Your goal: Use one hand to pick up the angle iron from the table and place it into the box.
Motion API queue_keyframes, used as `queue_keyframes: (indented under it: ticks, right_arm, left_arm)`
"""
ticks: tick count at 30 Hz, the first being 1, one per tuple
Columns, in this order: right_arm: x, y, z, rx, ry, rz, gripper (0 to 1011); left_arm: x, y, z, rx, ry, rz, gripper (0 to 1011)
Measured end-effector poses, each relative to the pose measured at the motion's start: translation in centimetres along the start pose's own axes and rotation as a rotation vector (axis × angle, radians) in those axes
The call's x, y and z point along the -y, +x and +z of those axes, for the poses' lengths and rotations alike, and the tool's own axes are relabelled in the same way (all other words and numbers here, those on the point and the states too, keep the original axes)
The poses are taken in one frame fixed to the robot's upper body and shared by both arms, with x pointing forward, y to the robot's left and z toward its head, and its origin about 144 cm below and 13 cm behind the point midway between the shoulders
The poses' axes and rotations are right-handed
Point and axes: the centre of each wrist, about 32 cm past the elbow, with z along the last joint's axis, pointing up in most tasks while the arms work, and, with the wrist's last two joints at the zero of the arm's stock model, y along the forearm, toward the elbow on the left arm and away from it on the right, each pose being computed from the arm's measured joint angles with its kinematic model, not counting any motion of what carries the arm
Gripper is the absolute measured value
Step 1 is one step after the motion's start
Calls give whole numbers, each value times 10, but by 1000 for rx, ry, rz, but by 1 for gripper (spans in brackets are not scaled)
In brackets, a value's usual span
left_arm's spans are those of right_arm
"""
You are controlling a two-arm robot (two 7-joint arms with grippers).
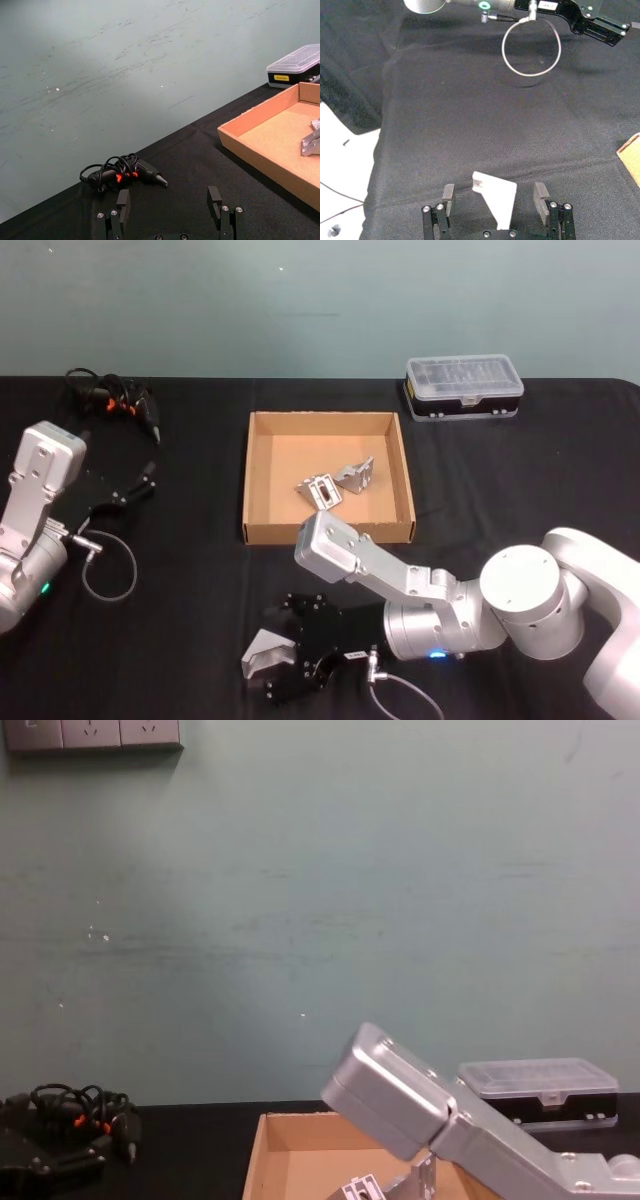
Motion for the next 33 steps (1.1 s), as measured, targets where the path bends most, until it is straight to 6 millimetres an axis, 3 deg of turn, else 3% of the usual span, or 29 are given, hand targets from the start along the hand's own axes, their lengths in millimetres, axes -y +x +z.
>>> queue_keyframes:
  ticks: [22,33]
  right_arm:
    - [-4,1,-3,17,0,-7,1000]
    - [-4,1,-3,14,1,-8,734]
  left_arm:
    - [0,0,0,0,0,0,1011]
    - [0,0,0,0,0,0,1011]
